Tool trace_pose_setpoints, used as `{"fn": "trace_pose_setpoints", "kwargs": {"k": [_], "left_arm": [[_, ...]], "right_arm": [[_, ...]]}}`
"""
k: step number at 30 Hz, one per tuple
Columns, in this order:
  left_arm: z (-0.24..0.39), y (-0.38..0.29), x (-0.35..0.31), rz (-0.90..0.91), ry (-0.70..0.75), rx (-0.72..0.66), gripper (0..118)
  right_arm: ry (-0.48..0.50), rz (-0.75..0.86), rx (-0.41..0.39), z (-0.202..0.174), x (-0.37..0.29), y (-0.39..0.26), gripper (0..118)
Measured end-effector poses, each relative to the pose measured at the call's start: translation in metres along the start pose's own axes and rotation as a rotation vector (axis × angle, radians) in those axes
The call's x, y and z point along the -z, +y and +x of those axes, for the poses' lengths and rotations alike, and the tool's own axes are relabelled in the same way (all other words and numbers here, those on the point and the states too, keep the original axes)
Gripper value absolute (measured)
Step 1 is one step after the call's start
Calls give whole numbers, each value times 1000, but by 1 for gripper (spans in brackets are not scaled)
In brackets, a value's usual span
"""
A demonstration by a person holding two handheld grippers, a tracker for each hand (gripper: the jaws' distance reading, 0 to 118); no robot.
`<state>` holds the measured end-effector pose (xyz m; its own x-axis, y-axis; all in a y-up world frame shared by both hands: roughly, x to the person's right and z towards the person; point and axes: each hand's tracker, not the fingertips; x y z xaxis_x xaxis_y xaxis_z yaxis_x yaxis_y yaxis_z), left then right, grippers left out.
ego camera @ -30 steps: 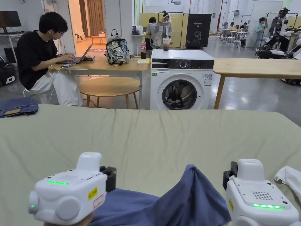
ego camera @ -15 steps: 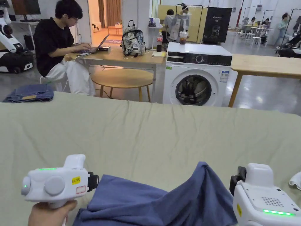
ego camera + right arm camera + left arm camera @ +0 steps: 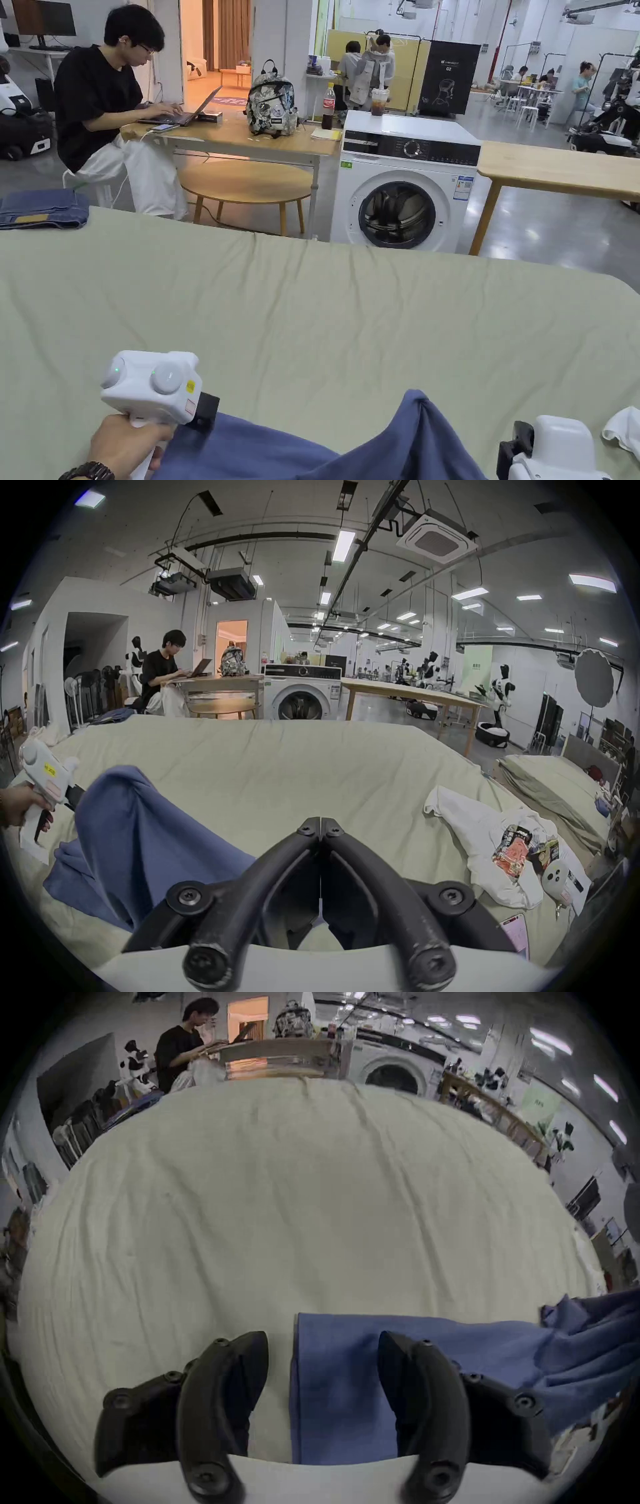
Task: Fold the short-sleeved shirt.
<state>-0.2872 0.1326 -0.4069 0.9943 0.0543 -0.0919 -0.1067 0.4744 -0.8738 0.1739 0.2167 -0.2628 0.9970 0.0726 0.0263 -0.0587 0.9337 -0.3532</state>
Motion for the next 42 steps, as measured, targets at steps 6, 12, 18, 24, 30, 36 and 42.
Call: {"fn": "trace_pose_setpoints", "kwargs": {"k": [6,12,18,24,30,36,42], "left_arm": [[28,-7,0,3,81,75,44],[27,-12,-18,49,8,108,0],[9,-34,-67,185,-81,44,0],[-2,-63,-98,252,-105,17,0],[-8,-81,-103,249,-106,-21,0],[-10,-86,-108,245,-98,-18,0],[-21,-73,-136,319,-75,-29,0]], "right_arm": [[-8,-38,-9,5,12,-8,0],[23,-122,49,22,23,-4,0],[84,-298,95,46,51,9,29],[99,-510,144,49,99,-10,85],[115,-722,144,32,123,-48,55],[110,-631,102,22,105,-50,3],[93,-427,85,32,77,-15,3]]}}
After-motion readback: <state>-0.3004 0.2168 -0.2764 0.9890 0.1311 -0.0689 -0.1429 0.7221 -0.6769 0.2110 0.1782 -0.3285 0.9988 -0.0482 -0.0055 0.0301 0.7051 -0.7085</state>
